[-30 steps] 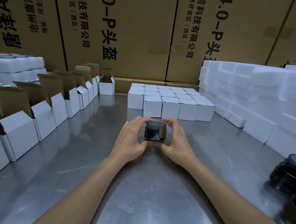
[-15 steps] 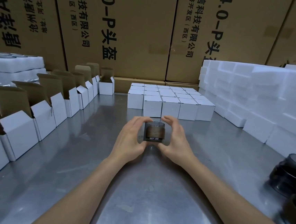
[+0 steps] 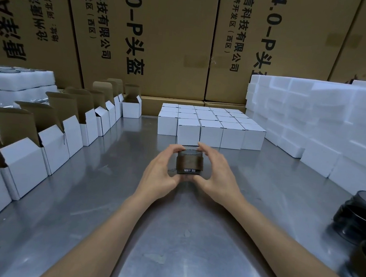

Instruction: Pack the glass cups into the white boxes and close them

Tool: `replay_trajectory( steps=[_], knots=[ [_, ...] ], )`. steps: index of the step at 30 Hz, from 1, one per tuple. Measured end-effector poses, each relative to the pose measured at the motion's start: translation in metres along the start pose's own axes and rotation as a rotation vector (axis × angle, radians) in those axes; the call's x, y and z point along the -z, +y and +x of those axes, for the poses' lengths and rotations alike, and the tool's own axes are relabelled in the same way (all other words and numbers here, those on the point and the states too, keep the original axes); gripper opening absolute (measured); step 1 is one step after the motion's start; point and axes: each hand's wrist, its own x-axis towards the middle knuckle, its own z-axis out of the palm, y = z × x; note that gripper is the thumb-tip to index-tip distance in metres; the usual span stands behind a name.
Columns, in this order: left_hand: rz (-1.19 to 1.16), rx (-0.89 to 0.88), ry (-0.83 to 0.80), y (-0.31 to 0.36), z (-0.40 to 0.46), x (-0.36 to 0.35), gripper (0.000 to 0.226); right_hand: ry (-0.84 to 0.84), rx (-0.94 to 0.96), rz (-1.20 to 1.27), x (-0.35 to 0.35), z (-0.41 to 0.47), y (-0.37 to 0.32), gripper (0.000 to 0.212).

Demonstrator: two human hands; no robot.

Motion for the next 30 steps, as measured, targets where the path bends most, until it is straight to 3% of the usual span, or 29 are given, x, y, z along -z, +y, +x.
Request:
replay_trajectory(
  steps=[15, 21, 27, 30],
  knots=[
    [-0.185, 0.176, -0.166, 0.006, -0.003, 0.003, 0.065, -0.020, -0.018, -0.063, 0.005, -0.005, 0.000, 0.055],
    [-0.224, 0.200, -0.191, 0.004, -0.003, 0.003, 0.062, -0.161, -0.105, 0.004, 0.007, -0.004, -0.007, 0.059],
    [-0.228, 0.211, -0.236, 0.004, -0.003, 0.004, 0.063, -0.181, -0.103, 0.022, 0.008, -0.005, -0.009, 0.061],
    [-0.247, 0.236, -0.223, 0.007, -0.003, 0.004, 0.051, -0.187, -0.101, 0.023, 0.008, -0.004, -0.010, 0.068]
  ],
)
